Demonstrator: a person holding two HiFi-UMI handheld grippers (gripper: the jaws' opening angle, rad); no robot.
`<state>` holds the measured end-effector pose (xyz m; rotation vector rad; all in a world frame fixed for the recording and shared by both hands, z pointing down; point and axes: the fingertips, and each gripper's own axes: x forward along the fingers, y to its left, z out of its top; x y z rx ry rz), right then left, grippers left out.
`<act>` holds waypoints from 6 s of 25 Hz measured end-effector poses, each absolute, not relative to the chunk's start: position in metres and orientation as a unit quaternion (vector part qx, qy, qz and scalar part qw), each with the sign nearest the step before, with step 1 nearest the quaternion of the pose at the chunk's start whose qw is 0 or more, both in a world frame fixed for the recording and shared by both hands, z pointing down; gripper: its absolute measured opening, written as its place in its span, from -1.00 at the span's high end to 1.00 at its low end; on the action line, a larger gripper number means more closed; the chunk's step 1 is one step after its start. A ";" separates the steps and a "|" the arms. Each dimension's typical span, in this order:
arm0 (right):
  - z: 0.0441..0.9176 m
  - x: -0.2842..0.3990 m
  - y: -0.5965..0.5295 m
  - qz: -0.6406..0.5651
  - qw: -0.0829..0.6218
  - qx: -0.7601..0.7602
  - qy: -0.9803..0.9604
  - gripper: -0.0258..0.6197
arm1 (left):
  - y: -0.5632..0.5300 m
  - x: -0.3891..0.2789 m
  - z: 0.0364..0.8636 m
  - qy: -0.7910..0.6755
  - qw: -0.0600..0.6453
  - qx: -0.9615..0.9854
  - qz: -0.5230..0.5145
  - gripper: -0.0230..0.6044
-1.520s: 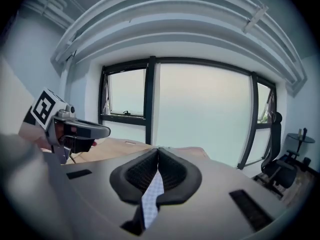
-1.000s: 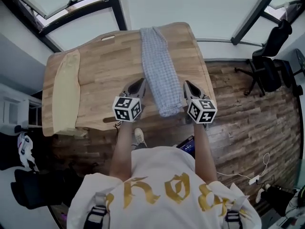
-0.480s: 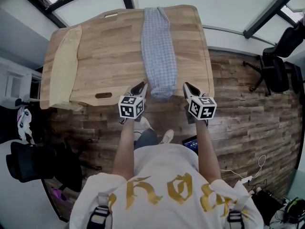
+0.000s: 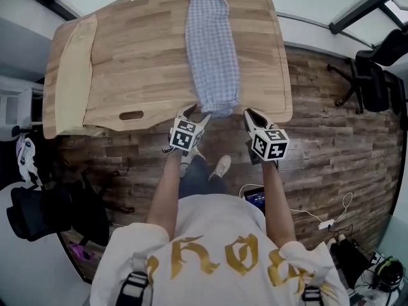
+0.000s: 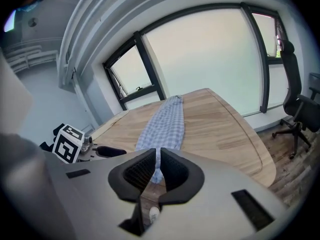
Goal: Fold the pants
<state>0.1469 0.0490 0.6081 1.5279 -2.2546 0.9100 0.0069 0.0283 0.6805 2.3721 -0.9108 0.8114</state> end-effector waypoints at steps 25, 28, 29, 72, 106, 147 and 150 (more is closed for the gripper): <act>0.599 0.069 0.065 0.103 0.239 0.443 -0.858 -0.08 | 0.040 -0.003 0.630 -0.377 0.253 0.834 0.312 0.57; 0.599 0.055 0.065 0.049 0.266 0.418 -0.867 -0.14 | 0.043 -0.003 0.619 -0.378 0.259 0.833 0.311 0.57; 0.598 0.050 0.066 0.027 0.274 0.408 -0.871 -0.16 | 0.044 -0.003 0.616 -0.377 0.260 0.833 0.311 0.57; 0.627 0.050 0.004 -0.168 0.456 0.331 -0.809 -0.09 | 0.024 0.014 0.578 -0.316 0.301 0.835 0.336 0.57; 0.568 0.051 0.181 0.008 0.415 0.012 -0.910 0.63 | 0.161 0.020 0.564 -0.090 0.331 0.830 0.441 0.57; 0.407 0.036 -0.085 -0.017 0.424 0.020 -0.905 0.63 | -0.098 0.015 0.414 0.060 0.216 0.831 0.509 0.57; 0.410 0.036 -0.148 -0.016 0.424 0.035 -0.905 0.63 | -0.162 0.015 0.416 0.062 0.204 0.827 0.519 0.57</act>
